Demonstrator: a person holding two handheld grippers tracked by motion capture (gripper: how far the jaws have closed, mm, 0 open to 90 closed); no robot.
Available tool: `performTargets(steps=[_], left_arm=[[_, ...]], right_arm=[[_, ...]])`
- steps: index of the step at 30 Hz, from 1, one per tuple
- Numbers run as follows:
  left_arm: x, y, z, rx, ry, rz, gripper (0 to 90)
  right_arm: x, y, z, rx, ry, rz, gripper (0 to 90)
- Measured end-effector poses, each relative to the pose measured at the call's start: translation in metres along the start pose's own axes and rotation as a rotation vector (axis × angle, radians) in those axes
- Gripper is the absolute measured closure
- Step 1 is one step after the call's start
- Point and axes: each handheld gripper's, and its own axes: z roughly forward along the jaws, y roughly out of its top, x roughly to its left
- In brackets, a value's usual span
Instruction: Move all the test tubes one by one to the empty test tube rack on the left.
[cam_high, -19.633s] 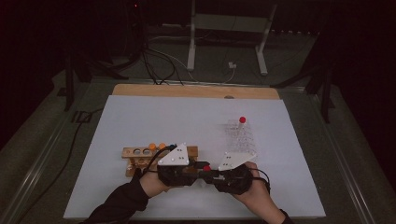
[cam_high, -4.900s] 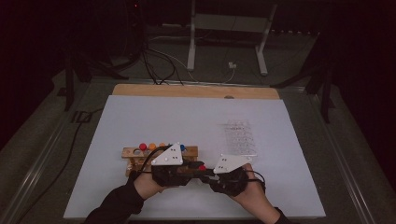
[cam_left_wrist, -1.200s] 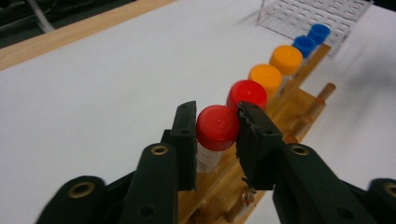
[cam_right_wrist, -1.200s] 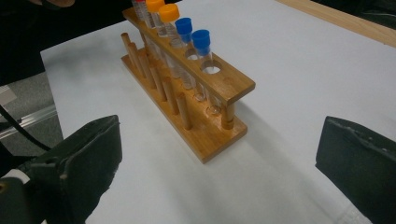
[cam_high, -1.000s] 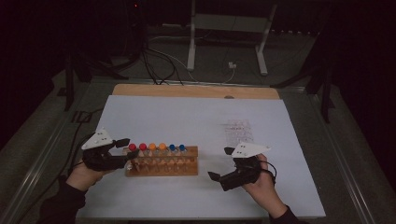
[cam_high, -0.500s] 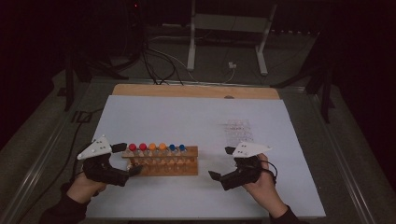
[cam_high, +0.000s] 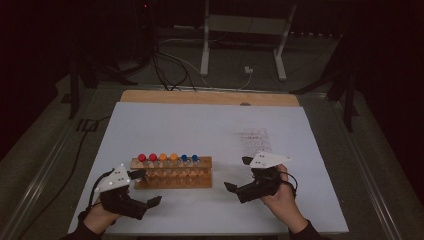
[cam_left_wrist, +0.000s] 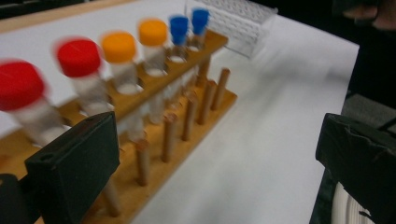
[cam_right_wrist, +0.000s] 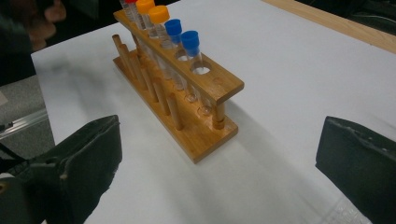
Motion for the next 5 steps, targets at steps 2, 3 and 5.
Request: performTargets(steps=[2, 3, 5], left_arm=[[-0.0016, -0.0042, 0.0044, 0.005, -0.004, -0.002, 0.6], [-0.002, -0.0061, 0.006, 0.01, -0.003, 0.003, 0.6], [-0.0025, -0.0095, 0.008, 0.006, 0.003, 0.014, 0.6]], right_arm=[[-0.0002, -0.0002, 0.0, -0.001, 0.001, -0.001, 0.2], [-0.0004, -0.0002, 0.0001, 0.0, 0.002, 0.0, 0.2], [-0.0007, -0.0001, 0.0002, 0.002, 0.002, 0.0, 0.2]])
